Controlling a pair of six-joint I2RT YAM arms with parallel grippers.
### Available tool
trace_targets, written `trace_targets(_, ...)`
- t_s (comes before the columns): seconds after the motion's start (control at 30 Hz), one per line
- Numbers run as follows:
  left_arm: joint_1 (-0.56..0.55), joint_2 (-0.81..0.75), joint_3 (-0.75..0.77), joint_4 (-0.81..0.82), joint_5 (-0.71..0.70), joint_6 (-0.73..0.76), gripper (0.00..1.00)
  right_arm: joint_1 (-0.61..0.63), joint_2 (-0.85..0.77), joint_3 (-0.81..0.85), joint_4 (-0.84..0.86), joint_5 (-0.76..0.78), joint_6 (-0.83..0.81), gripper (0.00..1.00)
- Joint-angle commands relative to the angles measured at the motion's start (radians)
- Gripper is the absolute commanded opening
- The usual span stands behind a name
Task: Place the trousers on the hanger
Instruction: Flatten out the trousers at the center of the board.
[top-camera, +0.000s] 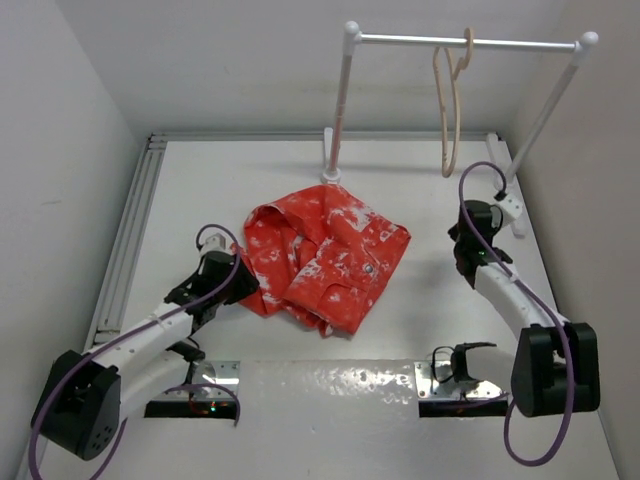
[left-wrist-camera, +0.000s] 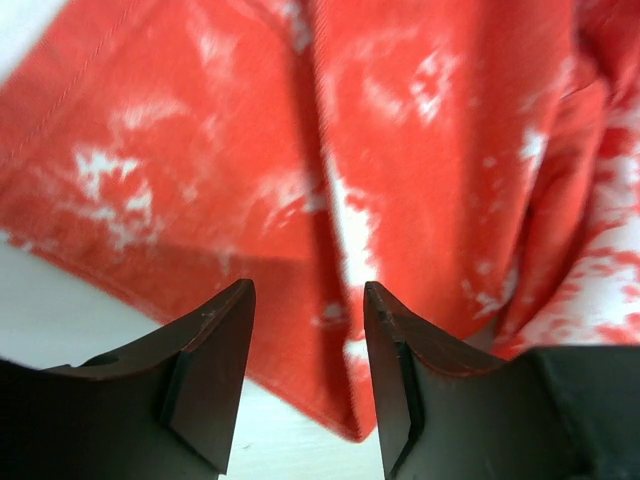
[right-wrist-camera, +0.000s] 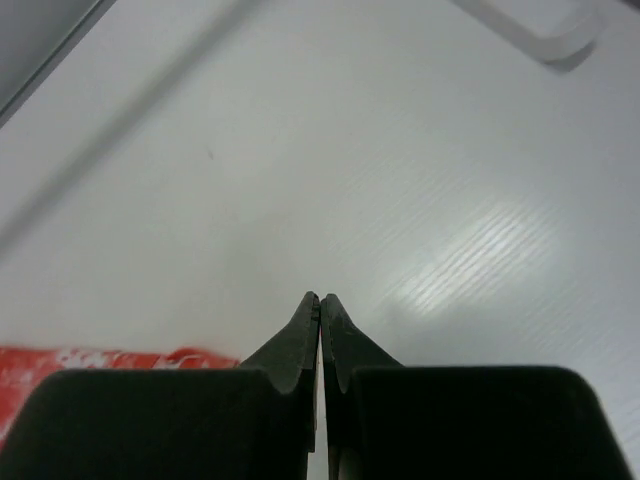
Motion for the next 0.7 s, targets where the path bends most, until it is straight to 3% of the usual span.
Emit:
trace_targets(0.0, -0.017, 0.012, -0.024, 0.001, 0.013, 0.012, 0.45, -0.040, -0.018, 0.077, -0.076, 0.104, -0.084, 0.00)
trace_targets(0.1, -0.031, -0.031, -0.067, 0.015, -0.050, -0.034, 0.45, -0.041, 0.018, 0.116, -0.171, -0.161, -0.104, 0.04)
trace_targets(0.2, -0.035, -0.062, -0.075, 0.053, -0.022, -0.042, 0.46, 0.006, -0.002, -0.002, -0.136, -0.350, -0.085, 0.26)
trace_targets(0.23, -0.041, -0.060, -0.076, 0.061, -0.007, -0.032, 0.46, 0.034, -0.005, -0.030, -0.122, -0.384, -0.081, 0.41)
trace_targets(0.33, -0.069, -0.008, -0.075, 0.122, 0.054, 0.000, 0.50, 0.120, 0.037, -0.053, -0.150, -0.473, -0.096, 0.52)
trace_targets(0.47, -0.165, 0.128, -0.017, 0.137, 0.018, 0.017, 0.51, 0.204, 0.109, -0.073, -0.115, -0.462, -0.085, 0.55)
trace_targets(0.67, -0.173, 0.203, 0.023, 0.134, -0.055, 0.020, 0.51, 0.216, 0.186, -0.079, -0.085, -0.450, -0.084, 0.57)
